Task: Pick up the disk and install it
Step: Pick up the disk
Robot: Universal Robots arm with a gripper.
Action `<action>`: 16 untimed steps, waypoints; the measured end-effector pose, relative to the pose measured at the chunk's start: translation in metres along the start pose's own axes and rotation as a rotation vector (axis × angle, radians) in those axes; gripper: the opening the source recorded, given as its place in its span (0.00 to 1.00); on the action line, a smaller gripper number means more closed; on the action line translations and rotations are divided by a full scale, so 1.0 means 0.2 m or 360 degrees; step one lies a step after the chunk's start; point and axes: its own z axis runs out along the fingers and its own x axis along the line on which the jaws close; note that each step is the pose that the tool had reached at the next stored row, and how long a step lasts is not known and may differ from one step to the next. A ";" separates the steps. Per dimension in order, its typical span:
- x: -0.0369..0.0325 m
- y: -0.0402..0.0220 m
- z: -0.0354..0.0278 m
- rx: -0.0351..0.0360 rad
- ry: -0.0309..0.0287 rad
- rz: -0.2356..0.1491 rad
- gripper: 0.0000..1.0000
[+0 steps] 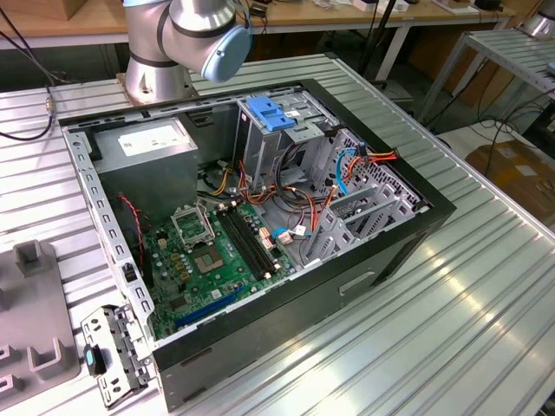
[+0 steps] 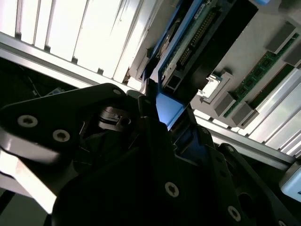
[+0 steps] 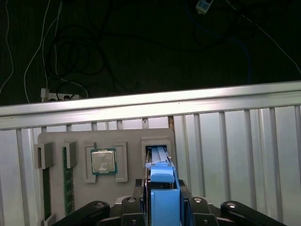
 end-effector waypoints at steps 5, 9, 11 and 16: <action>0.000 0.000 0.001 0.0000 0.00004 -0.0010 0.37; 0.000 0.000 0.002 0.0001 0.00007 -0.0062 0.37; 0.000 0.000 0.002 0.0001 0.00011 -0.0095 0.37; 0.000 0.000 0.002 0.0001 0.00013 -0.0111 0.37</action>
